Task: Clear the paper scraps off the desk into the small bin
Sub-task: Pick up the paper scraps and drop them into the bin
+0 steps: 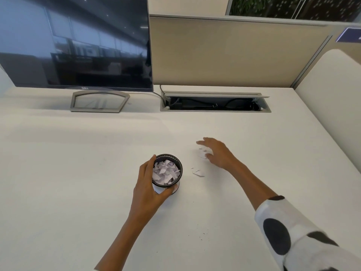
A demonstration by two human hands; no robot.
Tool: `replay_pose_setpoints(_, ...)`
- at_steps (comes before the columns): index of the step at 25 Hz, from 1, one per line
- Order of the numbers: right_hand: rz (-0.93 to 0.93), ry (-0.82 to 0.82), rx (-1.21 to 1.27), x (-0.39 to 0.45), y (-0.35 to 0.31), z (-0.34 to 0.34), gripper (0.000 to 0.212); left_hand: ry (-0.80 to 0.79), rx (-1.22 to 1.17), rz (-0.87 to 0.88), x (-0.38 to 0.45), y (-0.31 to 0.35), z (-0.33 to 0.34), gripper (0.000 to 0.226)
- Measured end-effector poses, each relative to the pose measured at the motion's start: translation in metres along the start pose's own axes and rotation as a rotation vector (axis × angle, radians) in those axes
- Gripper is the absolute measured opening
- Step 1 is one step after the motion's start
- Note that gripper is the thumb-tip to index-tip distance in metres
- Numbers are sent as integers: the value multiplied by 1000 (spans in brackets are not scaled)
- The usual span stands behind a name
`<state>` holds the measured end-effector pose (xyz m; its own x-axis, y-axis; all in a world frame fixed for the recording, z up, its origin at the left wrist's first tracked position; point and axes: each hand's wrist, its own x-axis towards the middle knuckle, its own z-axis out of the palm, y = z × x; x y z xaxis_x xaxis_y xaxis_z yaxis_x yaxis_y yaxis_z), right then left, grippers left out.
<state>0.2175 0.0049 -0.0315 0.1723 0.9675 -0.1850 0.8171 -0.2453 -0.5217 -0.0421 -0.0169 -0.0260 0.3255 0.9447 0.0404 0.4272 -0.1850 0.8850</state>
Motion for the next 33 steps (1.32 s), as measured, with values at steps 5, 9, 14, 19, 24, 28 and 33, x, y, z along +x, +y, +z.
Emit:
replay_pose_setpoints(5,-53,-80,-191,-9,15,28,52,5,-14,6,1,-3,0,90)
replay_pose_setpoints(9,-132,74,-264,-16,12,29,31,13,-7,7,1,-4,1,91)
replay_pose_setpoints(14,66,165,100,-21,4,22,21,16,-13,-14,1,-2,2,91)
replay_pose_setpoints(19,129,341,351,-21,-13,13,17,23,-52,-16,2,0,2,89)
replay_pose_setpoints(24,228,166,109,-21,-3,20,17,27,-81,-50,0,1,4,93)
replay_pose_setpoints(28,92,18,14,-24,-12,26,37,26,-80,-42,1,-1,4,90)
replay_pose_setpoints(33,-9,-59,-149,-33,-22,35,35,24,-82,-40,2,0,3,90)
